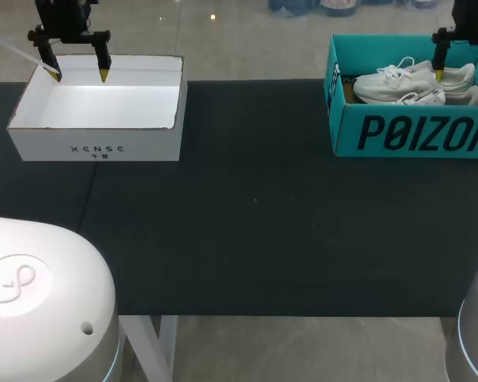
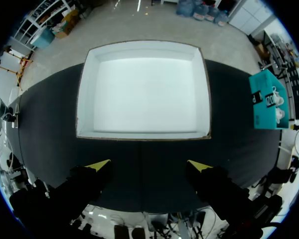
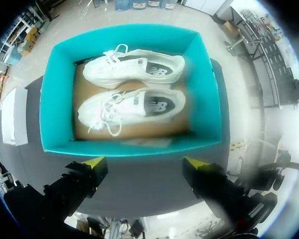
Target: Take the shoe out of the shoebox, open the shoe tongue, remove and reinsert the insole, then place the shoe into the shoebox
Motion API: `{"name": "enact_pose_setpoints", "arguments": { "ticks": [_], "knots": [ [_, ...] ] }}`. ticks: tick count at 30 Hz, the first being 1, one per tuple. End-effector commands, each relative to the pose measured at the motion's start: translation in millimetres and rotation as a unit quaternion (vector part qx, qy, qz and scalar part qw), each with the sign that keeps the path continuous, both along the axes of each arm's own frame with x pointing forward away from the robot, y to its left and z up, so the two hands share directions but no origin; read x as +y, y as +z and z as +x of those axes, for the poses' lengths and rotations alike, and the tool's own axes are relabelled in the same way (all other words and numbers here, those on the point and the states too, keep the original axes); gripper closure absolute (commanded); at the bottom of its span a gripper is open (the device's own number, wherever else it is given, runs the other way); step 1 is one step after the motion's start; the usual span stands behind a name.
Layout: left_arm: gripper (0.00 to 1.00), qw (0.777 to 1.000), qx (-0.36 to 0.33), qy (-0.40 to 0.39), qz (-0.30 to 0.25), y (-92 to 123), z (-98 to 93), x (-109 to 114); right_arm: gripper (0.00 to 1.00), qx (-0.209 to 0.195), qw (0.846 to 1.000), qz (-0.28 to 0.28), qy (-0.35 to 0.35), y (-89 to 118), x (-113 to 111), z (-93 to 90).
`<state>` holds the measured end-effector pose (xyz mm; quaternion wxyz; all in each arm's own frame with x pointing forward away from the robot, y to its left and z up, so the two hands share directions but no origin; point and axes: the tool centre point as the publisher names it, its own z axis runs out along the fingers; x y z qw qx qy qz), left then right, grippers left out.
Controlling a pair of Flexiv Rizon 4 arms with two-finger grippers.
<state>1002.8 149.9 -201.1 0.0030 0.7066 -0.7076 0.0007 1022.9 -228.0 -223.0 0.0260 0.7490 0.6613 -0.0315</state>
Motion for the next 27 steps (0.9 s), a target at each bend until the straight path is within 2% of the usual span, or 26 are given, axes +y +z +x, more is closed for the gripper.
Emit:
{"name": "enact_pose_setpoints", "arguments": {
  "ticks": [1, 7, 16, 19, 27],
  "knots": [
    [0.00, 1.000, 0.000, 0.000, 0.002, 0.7, -0.7, -0.1, 0.00, -0.018, 1.000, -0.003, -0.003, -10.4, -18.0, 5.3],
    [0.00, 1.000, 0.000, 0.000, 0.002, 0.7, -0.7, -0.1, 0.00, -0.036, 0.999, -0.006, -0.010, -31.7, -41.9, 13.0],
    [0.00, 1.000, 0.000, 0.000, 0.002, 0.7, -0.7, -0.1, 0.00, -0.074, 0.997, -0.007, 0.006, -56.1, -59.9, 19.5],
    [0.00, 1.000, 0.000, 0.000, 0.002, 0.7, -0.7, -0.1, 0.00, -0.075, 0.997, -0.014, 0.006, -64.1, -64.8, 24.4],
    [0.00, 1.000, 0.000, 0.000, 0.002, 0.7, -0.7, -0.1, 0.00, -0.084, 0.996, -0.017, 0.015, -68.5, -77.2, 42.2]
  ]
}}
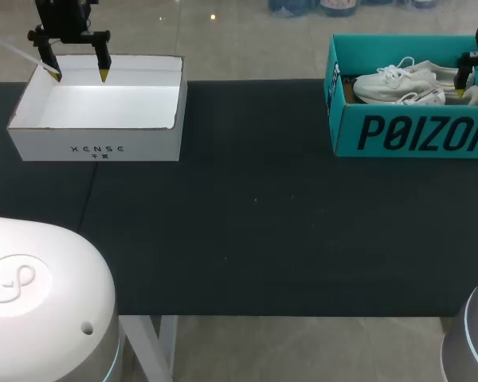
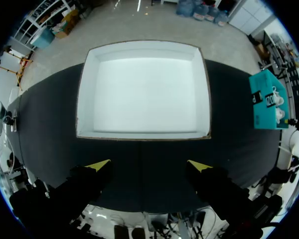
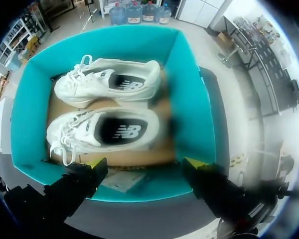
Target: Take the shoe out of the shoebox, open the shoe tongue, remove and reinsert the insole, then place the shoe into the shoebox
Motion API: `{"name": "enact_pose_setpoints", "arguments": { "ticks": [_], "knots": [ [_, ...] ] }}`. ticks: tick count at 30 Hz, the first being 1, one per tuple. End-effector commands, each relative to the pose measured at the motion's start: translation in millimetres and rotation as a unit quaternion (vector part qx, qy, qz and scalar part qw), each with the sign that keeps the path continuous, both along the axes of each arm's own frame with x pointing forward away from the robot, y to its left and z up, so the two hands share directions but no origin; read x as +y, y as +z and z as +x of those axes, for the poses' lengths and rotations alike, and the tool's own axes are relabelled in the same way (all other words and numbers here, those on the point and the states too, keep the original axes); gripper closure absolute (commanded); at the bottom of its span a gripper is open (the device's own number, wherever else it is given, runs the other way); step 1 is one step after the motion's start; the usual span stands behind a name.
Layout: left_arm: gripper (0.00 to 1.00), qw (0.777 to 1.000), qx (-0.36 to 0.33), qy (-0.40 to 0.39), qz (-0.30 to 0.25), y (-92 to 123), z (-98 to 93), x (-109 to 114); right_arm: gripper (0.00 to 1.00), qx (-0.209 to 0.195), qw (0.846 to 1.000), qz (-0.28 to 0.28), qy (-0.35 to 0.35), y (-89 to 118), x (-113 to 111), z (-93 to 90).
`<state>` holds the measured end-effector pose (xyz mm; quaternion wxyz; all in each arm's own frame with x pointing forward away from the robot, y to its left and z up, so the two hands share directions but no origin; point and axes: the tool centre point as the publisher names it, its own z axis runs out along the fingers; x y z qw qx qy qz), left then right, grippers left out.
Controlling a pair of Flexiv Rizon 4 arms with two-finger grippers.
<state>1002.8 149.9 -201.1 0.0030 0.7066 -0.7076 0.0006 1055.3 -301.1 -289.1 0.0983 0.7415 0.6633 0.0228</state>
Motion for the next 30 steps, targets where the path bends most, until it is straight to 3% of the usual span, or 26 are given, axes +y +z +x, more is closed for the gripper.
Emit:
{"name": "enact_pose_setpoints", "arguments": {
  "ticks": [1, 15, 29, 30],
  "knots": [
    [0.00, 1.000, 0.000, 0.000, 0.002, 0.7, -0.7, 0.0, 0.00, 0.004, 1.000, -0.001, 0.005, -2.4, -5.0, 12.2],
    [0.00, 1.000, 0.000, 0.000, 0.002, 0.7, -0.7, 0.0, 0.00, 0.037, 0.999, -0.007, 0.024, -25.3, -11.0, 40.3],
    [0.00, 1.000, 0.000, 0.000, 0.002, 0.7, -0.7, 0.0, 0.00, 0.059, 0.998, -0.002, 0.024, -46.6, -15.3, 40.3],
    [0.00, 1.000, 0.000, 0.000, 0.002, 0.7, -0.7, 0.0, 0.18, 0.060, 0.998, 0.002, 0.024, -47.5, -16.3, 40.5]
  ]
}}
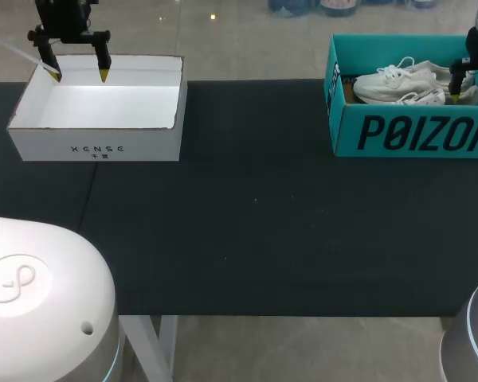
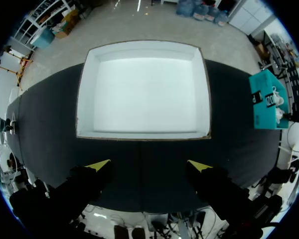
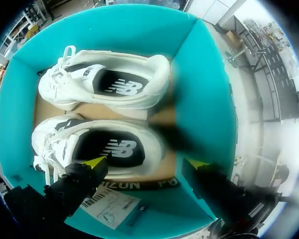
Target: Take the shoe out of the shoebox, open the shoe tongue, remove and reinsert the insole, then place the shoe into the shoebox
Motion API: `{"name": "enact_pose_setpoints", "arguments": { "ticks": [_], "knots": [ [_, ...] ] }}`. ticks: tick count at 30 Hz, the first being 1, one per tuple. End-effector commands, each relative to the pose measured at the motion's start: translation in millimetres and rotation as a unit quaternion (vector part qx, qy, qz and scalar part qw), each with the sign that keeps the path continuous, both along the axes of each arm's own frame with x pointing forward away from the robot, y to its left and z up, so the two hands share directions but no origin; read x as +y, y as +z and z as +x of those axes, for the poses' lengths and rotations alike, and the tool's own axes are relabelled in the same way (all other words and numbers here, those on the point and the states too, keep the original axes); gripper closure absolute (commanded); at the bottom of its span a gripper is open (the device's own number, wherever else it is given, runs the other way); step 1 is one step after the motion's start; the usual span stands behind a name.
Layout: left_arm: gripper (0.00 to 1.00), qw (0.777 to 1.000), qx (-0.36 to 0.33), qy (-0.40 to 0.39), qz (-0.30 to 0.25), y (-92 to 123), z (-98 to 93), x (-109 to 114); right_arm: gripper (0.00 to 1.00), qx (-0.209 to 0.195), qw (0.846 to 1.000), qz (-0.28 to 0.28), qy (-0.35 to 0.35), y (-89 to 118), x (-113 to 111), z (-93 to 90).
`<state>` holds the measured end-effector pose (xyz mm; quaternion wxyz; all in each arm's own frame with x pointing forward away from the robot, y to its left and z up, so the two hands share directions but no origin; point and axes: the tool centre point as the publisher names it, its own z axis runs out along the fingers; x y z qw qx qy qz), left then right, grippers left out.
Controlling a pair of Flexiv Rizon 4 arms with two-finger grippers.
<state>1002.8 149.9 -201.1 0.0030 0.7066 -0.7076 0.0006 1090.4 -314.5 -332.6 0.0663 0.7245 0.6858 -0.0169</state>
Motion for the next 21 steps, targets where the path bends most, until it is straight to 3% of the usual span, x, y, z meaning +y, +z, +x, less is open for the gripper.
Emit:
{"name": "enact_pose_setpoints", "arguments": {
  "ticks": [1, 2, 4, 6, 10, 13, 18, 21],
  "knots": [
    [0.00, 1.000, 0.000, 0.000, 0.002, 0.7, -0.7, 0.0, 0.40, 0.008, 1.000, 0.007, -0.001, -4.3, -3.5, 5.6],
    [0.00, 1.000, 0.000, 0.000, 0.002, 0.7, -0.7, 0.0, 0.53, 0.008, 1.000, 0.006, -0.003, -4.9, -4.5, 5.8],
    [0.00, 1.000, 0.000, 0.000, 0.002, 0.7, -0.7, 0.0, 0.61, 0.007, 1.000, 0.006, -0.005, -5.8, -5.9, 6.2],
    [0.00, 1.000, 0.000, 0.000, 0.002, 0.7, -0.7, 0.0, 0.82, 0.007, 1.000, 0.003, -0.012, -6.9, -7.7, 6.5],
    [0.00, 1.000, 0.000, 0.000, 0.002, 0.7, -0.7, 0.0, 0.90, 0.005, 1.000, 0.003, -0.016, -7.6, -9.1, 7.1],
    [0.00, 1.000, 0.000, 0.000, 0.002, 0.7, -0.7, 0.0, 0.92, 0.004, 1.000, 0.001, -0.015, -8.0, -9.0, 7.6],
    [0.00, 1.000, 0.000, 0.000, 0.002, 0.7, -0.7, 0.0, 0.75, 0.002, 1.000, -0.002, -0.017, -8.6, -8.5, 8.6],
    [0.00, 1.000, 0.000, 0.000, 0.002, 0.7, -0.7, 0.0, 0.78, 0.001, 1.000, -0.002, -0.017, -8.2, -8.4, 9.5]
  ]
}}
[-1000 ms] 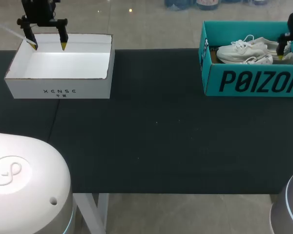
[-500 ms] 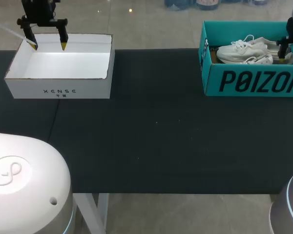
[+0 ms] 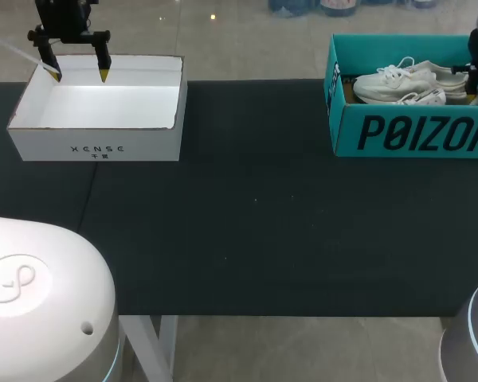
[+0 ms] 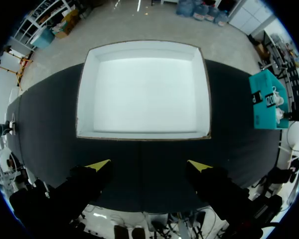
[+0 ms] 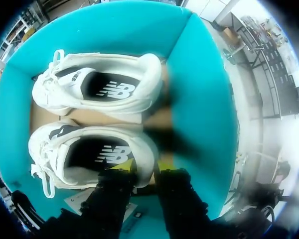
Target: Take the shoe out of the shoebox, open the shoe tongue, remove and reinsert the insole, then place the shoe into the shoebox
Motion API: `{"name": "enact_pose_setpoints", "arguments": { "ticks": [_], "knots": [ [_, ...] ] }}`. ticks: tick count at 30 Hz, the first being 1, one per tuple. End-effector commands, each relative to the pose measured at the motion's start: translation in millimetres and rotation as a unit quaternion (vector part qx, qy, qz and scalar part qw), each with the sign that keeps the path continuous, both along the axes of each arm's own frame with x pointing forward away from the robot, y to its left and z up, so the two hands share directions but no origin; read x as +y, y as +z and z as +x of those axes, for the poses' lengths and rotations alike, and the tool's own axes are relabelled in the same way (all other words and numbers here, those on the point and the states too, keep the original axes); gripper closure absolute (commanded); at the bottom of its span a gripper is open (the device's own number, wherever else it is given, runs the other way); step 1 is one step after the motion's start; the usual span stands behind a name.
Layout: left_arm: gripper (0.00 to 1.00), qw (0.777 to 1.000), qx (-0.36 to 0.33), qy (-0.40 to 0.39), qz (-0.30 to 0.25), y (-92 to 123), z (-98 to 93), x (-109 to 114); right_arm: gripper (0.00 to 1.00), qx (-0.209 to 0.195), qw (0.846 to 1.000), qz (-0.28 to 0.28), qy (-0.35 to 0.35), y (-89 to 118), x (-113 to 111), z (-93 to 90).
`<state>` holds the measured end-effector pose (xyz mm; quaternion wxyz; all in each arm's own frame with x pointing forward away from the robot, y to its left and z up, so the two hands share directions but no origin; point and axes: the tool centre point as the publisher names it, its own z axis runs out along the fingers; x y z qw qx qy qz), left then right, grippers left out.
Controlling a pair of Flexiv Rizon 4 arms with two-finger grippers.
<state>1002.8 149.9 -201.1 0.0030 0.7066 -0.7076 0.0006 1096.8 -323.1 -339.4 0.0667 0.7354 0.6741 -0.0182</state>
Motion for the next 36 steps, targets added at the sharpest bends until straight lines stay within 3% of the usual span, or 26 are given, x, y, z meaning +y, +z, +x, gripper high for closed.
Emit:
{"name": "enact_pose_setpoints", "arguments": {
  "ticks": [1, 4, 7, 16, 27, 36],
  "knots": [
    [0.00, 1.000, 0.000, 0.000, 0.002, 0.7, -0.7, 0.0, 0.80, 0.000, 1.000, -0.001, -0.001, -1.3, 0.2, 3.4],
    [0.00, 1.000, 0.000, 0.000, 0.002, 0.7, -0.7, 0.0, 0.87, -0.001, 1.000, -0.002, -0.003, -0.8, 0.0, 4.0],
    [0.00, 1.000, 0.000, 0.000, 0.002, 0.7, -0.7, 0.0, 0.99, -0.002, 1.000, -0.004, -0.003, -0.5, -0.1, 4.2],
    [0.00, 1.000, 0.000, 0.000, 0.002, 0.7, -0.7, 0.0, 1.00, -0.010, 1.000, -0.006, -0.005, 7.5, -0.6, 1.3],
    [0.00, 1.000, 0.000, 0.000, 0.002, 0.7, -0.7, 0.0, 1.00, -0.034, 0.999, -0.001, -0.019, 55.3, -3.6, 3.0],
    [0.00, 1.000, 0.000, 0.000, 0.002, 0.7, -0.7, 0.0, 1.00, -0.027, 0.998, -0.016, -0.046, 100.9, -0.6, 1.5]
  ]
}}
